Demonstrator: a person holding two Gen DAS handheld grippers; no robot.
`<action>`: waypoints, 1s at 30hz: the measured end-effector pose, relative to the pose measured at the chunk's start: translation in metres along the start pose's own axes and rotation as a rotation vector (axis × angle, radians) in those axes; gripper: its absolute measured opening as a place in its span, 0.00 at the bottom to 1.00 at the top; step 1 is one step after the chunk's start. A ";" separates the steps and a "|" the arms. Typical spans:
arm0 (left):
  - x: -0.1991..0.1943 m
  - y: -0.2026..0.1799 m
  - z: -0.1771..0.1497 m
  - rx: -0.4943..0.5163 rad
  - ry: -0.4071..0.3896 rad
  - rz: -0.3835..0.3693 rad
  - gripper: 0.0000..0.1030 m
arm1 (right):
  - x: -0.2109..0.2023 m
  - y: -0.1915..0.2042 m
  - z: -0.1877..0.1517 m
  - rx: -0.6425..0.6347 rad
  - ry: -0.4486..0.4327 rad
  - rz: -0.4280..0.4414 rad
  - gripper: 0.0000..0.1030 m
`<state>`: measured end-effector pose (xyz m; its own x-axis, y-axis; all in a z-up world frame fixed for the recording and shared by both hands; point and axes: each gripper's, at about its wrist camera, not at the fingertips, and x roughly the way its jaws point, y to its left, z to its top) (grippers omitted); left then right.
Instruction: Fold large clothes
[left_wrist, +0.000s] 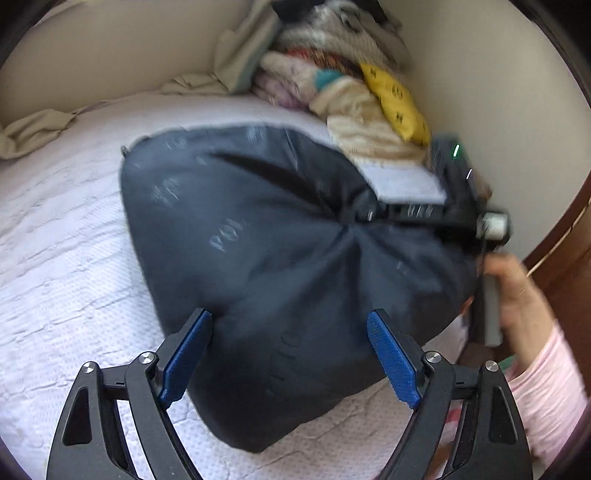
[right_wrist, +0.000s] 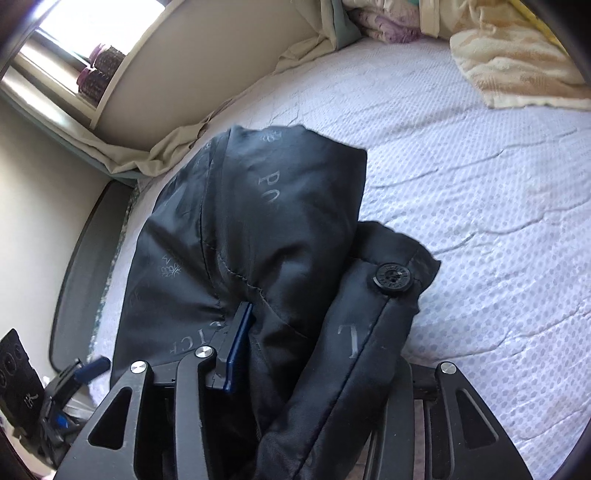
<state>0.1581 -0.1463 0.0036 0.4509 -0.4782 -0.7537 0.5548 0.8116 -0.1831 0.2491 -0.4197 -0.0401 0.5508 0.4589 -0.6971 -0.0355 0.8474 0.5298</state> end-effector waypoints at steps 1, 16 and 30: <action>0.003 0.002 -0.001 0.016 -0.002 0.011 0.86 | -0.001 0.000 -0.001 -0.013 -0.006 -0.016 0.41; 0.043 0.009 -0.014 0.035 0.030 0.059 0.91 | -0.081 0.047 -0.004 -0.090 -0.183 -0.230 0.71; 0.053 -0.006 -0.010 0.044 0.045 0.107 0.95 | -0.039 0.110 -0.039 -0.360 -0.048 -0.369 0.27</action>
<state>0.1716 -0.1735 -0.0411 0.4778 -0.3729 -0.7954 0.5357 0.8413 -0.0726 0.1907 -0.3340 0.0266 0.6180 0.1062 -0.7790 -0.1118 0.9926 0.0466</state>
